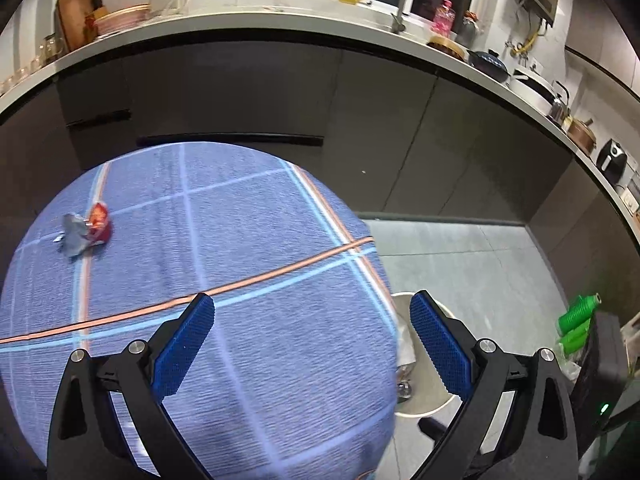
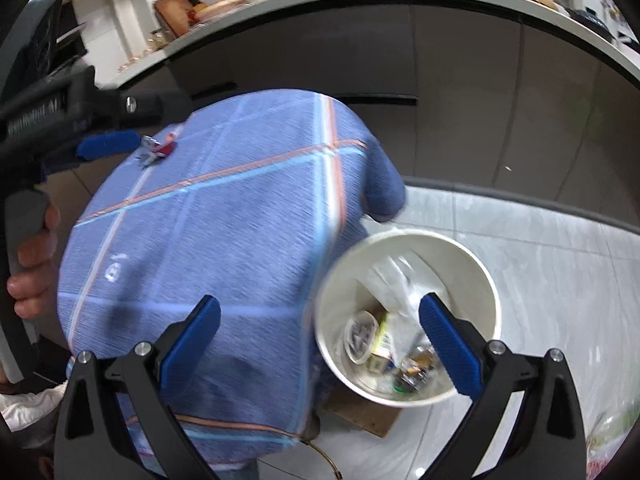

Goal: Collect trash
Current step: 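Move both tools back over the table toward the red wrapper, then grasp the red-and-silver wrapper with the right tool while the left tool grasps the blue tube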

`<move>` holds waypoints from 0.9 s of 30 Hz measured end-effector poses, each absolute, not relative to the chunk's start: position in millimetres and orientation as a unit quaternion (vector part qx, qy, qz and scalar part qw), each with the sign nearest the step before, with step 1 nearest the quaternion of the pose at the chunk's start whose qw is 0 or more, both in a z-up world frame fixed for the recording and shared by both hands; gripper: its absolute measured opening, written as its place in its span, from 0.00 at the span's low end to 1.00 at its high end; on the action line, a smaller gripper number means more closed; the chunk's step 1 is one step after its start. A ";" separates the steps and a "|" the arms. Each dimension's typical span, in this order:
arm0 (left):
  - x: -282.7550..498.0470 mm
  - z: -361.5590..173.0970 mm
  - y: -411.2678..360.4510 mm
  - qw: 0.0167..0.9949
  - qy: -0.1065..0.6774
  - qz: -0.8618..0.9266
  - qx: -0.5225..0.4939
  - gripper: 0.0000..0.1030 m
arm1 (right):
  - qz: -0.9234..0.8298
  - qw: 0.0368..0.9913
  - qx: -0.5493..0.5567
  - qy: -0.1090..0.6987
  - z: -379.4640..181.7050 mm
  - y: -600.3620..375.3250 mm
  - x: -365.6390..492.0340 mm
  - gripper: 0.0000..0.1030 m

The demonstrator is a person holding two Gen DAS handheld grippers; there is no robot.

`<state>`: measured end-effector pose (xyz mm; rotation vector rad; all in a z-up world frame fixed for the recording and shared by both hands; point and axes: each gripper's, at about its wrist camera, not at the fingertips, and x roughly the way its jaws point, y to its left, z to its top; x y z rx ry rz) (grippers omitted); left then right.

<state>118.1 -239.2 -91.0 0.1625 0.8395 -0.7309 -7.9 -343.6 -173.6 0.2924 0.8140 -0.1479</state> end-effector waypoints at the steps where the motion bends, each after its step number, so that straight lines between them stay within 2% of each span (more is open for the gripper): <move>1: 120.4 -89.7 -228.2 0.848 0.397 -0.342 0.077 0.92 | -0.065 0.908 0.137 0.390 -170.4 -339.5 -4.3 0.97; 8: 149.7 -92.9 -127.2 0.867 0.412 -0.278 0.045 0.92 | -0.002 0.930 0.096 0.354 -138.2 -291.7 43.7 0.97; 16: 199.4 -99.2 -10.3 0.881 0.428 -0.198 -0.028 0.92 | 0.046 0.924 0.041 0.377 -118.1 -224.2 133.3 0.97; 23: 228.7 -105.7 37.8 0.881 0.432 -0.186 -0.053 0.91 | 0.107 0.915 0.041 0.387 -119.2 -182.5 222.3 0.97; 27: 243.6 -115.5 45.3 0.877 0.436 -0.195 -0.042 0.89 | 0.119 0.914 0.015 0.387 -124.6 -162.8 265.2 0.88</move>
